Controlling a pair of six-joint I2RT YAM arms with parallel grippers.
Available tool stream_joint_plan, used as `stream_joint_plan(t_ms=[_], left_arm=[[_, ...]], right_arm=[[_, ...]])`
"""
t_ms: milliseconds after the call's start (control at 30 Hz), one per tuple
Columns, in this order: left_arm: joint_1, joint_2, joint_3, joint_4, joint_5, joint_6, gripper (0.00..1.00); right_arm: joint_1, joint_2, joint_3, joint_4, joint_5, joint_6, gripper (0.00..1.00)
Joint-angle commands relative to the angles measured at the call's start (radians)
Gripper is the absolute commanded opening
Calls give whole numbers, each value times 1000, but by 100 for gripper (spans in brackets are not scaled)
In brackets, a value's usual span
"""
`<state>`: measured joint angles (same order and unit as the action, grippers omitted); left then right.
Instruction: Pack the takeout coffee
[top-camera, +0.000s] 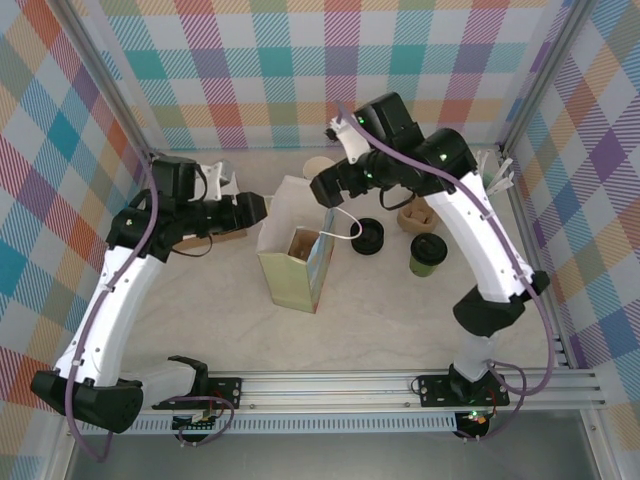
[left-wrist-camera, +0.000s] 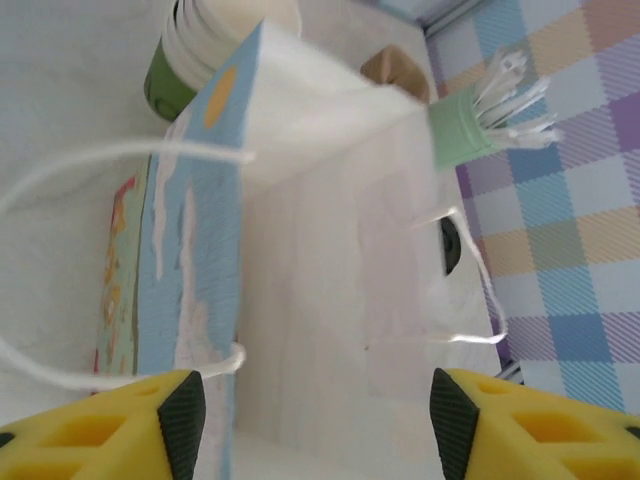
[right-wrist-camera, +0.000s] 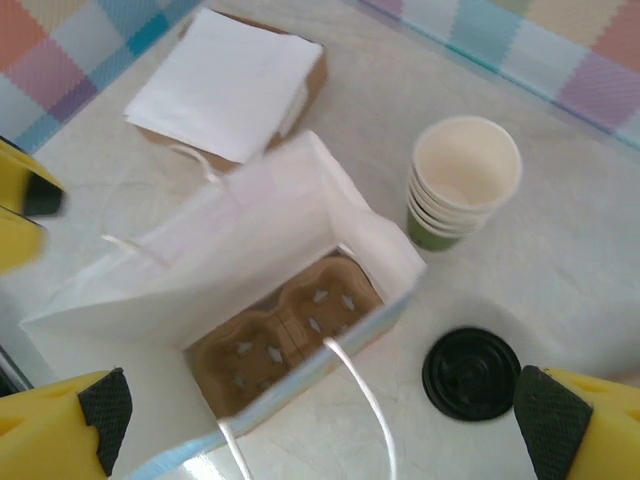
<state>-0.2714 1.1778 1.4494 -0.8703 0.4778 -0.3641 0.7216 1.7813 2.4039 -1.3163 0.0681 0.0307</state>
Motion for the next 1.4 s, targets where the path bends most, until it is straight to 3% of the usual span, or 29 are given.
stream_joint_plan(t_ms=[0, 267, 633, 1067, 1367], left_arm=[[-11, 9, 91, -62, -50, 61, 67], [-9, 98, 236, -133, -106, 149, 75], [-9, 236, 397, -202, -115, 292, 84], [-9, 467, 666, -270, -84, 462, 92], [-12, 602, 816, -323, -82, 652, 93]], right_arm=[[-35, -98, -133, 47, 54, 91, 100], [-141, -357, -516, 129, 113, 209, 100], [-283, -584, -883, 155, 125, 294, 100], [-352, -670, -1176, 174, 107, 402, 100], [-367, -639, -1215, 198, 128, 414, 100]])
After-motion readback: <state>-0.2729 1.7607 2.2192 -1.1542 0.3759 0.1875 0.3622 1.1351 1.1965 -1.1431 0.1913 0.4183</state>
